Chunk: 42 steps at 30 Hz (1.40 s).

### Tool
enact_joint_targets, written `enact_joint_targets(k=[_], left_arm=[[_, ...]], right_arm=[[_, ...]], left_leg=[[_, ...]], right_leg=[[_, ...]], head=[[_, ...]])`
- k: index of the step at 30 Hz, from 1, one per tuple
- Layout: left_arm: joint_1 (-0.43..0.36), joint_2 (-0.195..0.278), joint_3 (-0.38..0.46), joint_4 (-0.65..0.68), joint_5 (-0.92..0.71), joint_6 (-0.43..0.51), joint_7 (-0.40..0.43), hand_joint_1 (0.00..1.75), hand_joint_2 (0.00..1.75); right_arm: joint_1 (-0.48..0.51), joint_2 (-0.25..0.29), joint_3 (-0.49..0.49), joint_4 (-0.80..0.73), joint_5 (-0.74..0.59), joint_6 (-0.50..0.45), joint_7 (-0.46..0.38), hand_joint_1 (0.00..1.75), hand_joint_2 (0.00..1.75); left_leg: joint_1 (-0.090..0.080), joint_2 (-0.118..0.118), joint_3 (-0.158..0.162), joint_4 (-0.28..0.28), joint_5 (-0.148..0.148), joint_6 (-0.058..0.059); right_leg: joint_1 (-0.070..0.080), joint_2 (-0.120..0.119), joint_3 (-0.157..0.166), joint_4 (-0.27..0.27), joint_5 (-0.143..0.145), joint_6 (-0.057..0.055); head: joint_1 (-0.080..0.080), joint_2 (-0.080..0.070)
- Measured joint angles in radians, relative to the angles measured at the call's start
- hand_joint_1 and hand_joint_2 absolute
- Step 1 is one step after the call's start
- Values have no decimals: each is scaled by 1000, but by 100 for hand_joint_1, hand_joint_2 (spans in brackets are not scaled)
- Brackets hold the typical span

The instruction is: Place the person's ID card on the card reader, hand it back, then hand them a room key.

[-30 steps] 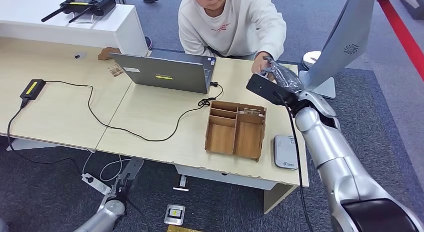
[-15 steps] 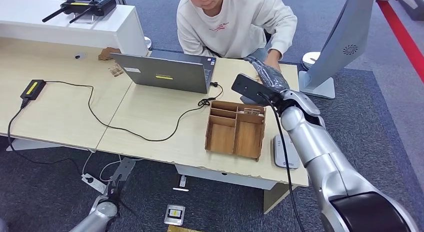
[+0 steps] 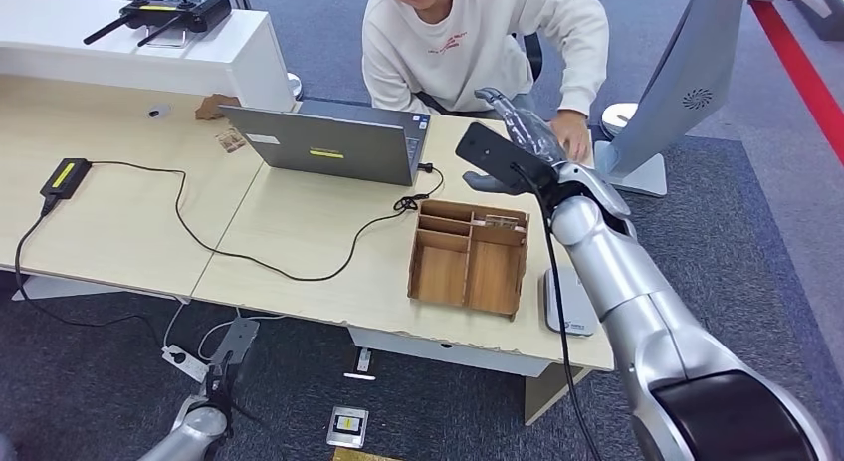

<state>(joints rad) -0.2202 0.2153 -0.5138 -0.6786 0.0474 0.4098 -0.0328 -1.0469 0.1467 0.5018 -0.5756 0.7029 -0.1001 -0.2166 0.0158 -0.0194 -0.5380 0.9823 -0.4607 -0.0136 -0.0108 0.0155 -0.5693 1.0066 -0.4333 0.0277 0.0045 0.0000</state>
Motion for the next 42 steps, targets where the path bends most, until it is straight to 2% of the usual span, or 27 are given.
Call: enact_joint_targets(k=[5, 10, 17, 20, 32, 38, 42], left_arm=[[14, 12, -10, -20, 5, 2, 14, 0, 0], [17, 19, -15, -29, -39, 3, 34, 0, 0], [11, 14, -13, -28, -163, -9, 86, 0, 0], [3, 8, -8, -26, -207, -23, 101, 0, 0], [-26, -17, 12, -15, -319, -66, 132, 0, 0], [-63, -33, 11, 2, -375, -91, 133, 0, 0], [-82, -74, 11, 16, -406, -45, 141, 0, 0]], right_arm=[[2, -9, 1, -34, -19, 34, 42, 0, 175], [47, -43, 3, -96, -15, 46, 119, 0, 175], [189, -127, 5, -259, 149, 89, 385, 0, 175], [264, -164, 0, -349, 211, 118, 451, 0, 175], [385, -235, -31, -507, 328, 143, 518, 0, 175], [425, -267, -70, -548, 349, 127, 503, 0, 175], [434, -280, -96, -565, 337, 104, 464, 0, 175]], left_leg=[[0, 0, 0, 0, 0, 0], [0, 0, 1, 0, 0, 0], [0, 0, 1, 0, -1, 0], [0, 0, 1, 0, -1, 0], [0, 1, 2, 0, -1, 0], [-1, 1, 2, 0, -1, 0], [-1, 1, 2, 0, -1, 0]], right_leg=[[0, 0, 0, 0, 0, 0], [0, 0, 0, -1, 0, 0], [0, 0, 1, -1, 0, 0], [0, 1, 1, -1, 0, 0], [0, 3, 1, -1, 0, 0], [-1, 3, 1, -1, 0, 0], [-2, 3, 1, -1, 0, 0]], head=[[0, 0], [0, 0], [0, 0], [0, 0], [0, 0], [0, 0], [0, 0]])
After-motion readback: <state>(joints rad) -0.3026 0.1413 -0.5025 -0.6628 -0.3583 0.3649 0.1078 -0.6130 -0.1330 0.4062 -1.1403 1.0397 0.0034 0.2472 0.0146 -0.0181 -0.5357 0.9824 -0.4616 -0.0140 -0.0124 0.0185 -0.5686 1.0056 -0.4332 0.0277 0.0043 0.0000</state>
